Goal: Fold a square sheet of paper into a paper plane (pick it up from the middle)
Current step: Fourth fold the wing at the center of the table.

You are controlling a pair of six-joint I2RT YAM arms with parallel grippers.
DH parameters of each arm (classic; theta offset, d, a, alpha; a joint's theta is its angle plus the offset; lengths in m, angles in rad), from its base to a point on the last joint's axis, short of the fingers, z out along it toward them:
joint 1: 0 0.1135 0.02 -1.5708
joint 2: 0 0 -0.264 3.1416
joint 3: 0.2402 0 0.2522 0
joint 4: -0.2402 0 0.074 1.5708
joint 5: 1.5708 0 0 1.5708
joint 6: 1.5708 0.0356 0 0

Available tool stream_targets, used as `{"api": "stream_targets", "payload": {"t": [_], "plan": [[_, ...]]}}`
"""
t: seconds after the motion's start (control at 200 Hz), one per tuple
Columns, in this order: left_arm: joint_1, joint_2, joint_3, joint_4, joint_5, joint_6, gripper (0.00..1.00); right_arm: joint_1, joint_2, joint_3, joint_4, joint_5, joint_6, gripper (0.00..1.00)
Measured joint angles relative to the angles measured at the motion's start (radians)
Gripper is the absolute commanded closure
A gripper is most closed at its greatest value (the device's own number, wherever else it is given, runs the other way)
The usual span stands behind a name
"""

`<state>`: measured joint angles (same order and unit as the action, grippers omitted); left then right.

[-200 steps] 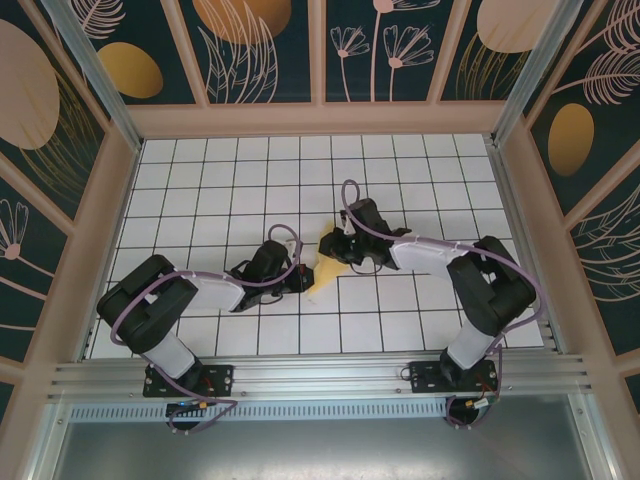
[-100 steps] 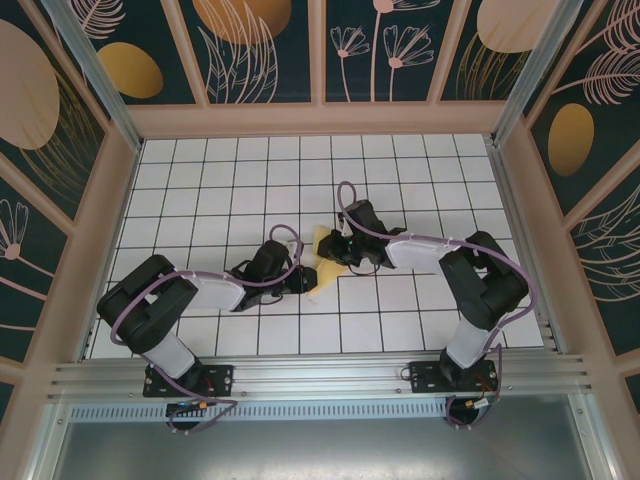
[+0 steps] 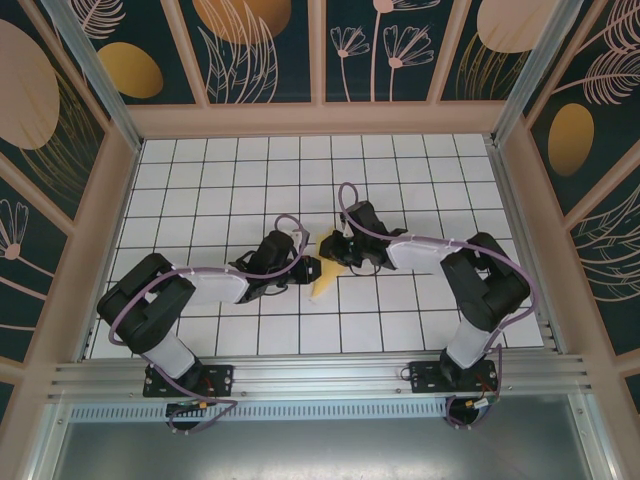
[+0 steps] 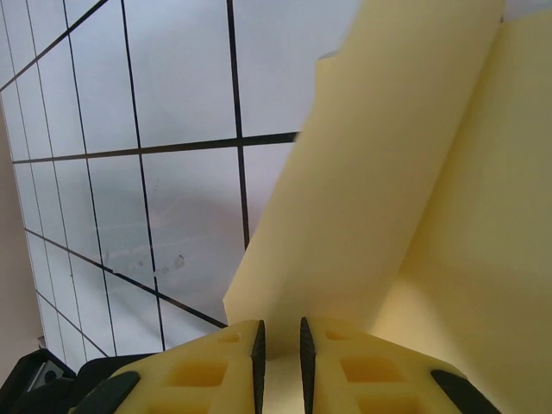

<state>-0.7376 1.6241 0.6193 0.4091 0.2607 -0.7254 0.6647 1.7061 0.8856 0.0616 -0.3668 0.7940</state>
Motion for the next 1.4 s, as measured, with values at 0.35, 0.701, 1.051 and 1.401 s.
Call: {"api": "stream_targets", "payload": {"t": [0.35,0.701,1.051,1.401], "plan": [[0.0,0.0,-0.014,0.021,0.002,-0.013,0.93,-0.001,-0.085,-0.036,-0.031,0.042,0.0,0.7],[0.0,0.013,0.004,0.0,0.004,0.026,0.82,-0.008,-0.15,-0.132,-0.07,0.108,0.026,0.85],[-0.034,0.046,0.074,-0.116,-0.053,0.105,0.72,-0.023,-0.104,-0.143,0.001,0.076,0.031,0.89],[-0.113,0.071,0.135,-0.227,-0.175,0.132,0.61,-0.031,-0.089,-0.196,0.048,0.053,0.05,0.88]]}}
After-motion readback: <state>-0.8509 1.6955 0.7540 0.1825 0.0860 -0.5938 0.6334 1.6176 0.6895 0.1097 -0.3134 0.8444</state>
